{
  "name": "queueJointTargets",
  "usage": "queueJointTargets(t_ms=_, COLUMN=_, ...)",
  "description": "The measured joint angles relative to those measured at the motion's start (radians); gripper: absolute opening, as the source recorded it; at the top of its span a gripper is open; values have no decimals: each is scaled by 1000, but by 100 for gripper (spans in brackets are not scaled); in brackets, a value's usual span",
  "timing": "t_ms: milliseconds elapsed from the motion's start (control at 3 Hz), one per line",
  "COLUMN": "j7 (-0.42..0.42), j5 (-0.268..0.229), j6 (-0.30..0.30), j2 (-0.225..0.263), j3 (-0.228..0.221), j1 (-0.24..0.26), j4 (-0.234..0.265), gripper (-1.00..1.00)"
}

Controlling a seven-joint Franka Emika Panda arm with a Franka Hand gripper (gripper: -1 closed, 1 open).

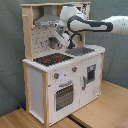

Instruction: Play with the kitchen

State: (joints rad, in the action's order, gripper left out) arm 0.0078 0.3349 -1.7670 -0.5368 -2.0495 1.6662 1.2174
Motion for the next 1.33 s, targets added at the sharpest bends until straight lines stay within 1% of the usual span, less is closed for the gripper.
queueJointTargets(t_ms=667, j7=-25, j5=0, j6=-1, j2=-42, j3=-130, j1=116, j4=-111, gripper=-100)
queueJointTargets(t_ms=1000, j7=-43, j5=0, j6=2, j2=-65, j3=-202, j1=173, j4=-161, gripper=-100)
queueJointTargets(t_ms=1333, j7=-97, j5=0, j6=58, j2=-73, j3=-260, j1=193, j4=-180, gripper=-100)
